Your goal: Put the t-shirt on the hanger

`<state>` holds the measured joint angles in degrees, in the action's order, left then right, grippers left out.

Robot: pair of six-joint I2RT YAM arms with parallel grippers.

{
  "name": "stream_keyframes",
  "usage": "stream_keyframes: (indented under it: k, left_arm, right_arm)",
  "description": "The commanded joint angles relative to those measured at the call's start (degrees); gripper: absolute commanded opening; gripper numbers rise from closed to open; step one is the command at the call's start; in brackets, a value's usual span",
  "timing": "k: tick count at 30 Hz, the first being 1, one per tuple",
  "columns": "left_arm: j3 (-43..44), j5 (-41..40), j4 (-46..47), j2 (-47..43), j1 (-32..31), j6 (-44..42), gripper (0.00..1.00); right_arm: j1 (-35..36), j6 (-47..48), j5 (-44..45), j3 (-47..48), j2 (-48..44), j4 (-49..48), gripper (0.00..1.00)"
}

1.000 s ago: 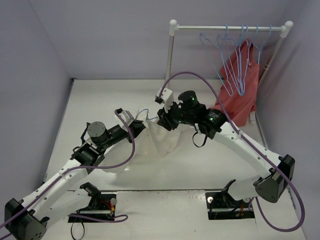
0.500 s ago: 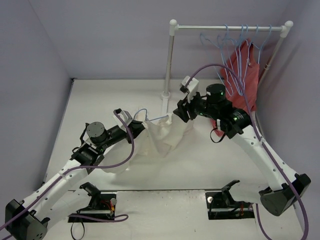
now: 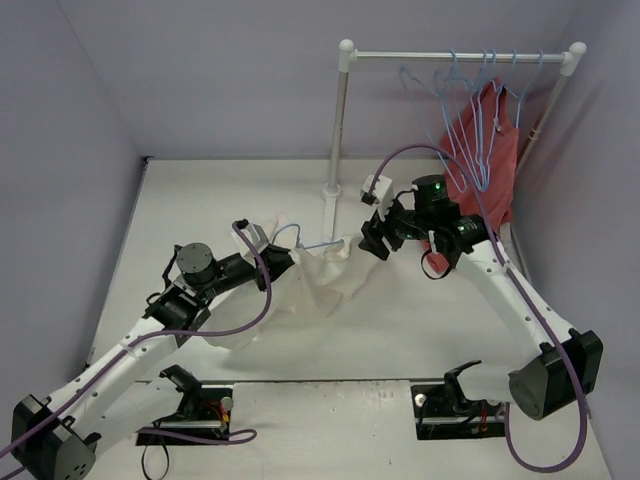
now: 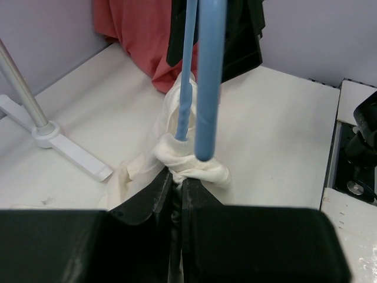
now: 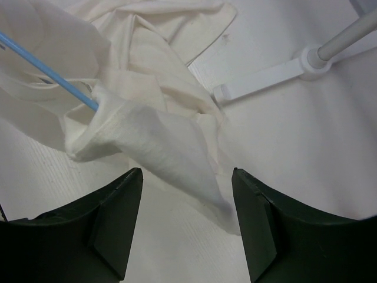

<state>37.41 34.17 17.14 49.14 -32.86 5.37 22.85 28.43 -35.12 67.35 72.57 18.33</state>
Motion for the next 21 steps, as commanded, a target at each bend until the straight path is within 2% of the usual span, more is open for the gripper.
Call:
stream_keyframes:
  k: [1,4,10,11,13,17,21]
  left_arm:
    - [5.16,3.42,6.3,0.38,0.6,1.1,0.0]
    - [7.1,5.11,3.97,1.42,0.7,0.1,0.0]
    - [10.17,8.85,1.85,3.12,1.31,-0.97,0.0]
    - [10.22,9.28,1.69,3.16,1.38,-0.98,0.0]
    - [11.23,10.61,1.43,4.15,1.48,-0.98,0.0]
    - [13.35,12.99,-0.27,5.99,1.57,-1.7,0.0]
    - [15.1,14.07,-2.3,6.51,1.57,-3.17,0.0]
  right_arm:
    - [0.02,3.48,-2.87,1.38,1.49,-1.1,0.59]
    - [0.73,3.66,-3.67,1.05,2.4,-0.84,0.59]
    - [1.83,4.18,-5.65,-0.9,2.14,-0.84,0.49]
    - [2.0,4.18,-5.9,-0.91,2.14,-0.84,0.46]
    - [2.5,4.26,-6.74,-0.68,2.54,-0.84,0.33]
    - [3.37,3.88,-7.82,0.54,2.26,-0.83,0.17]
    - [4.06,3.26,-8.23,1.48,1.03,-0.84,0.21]
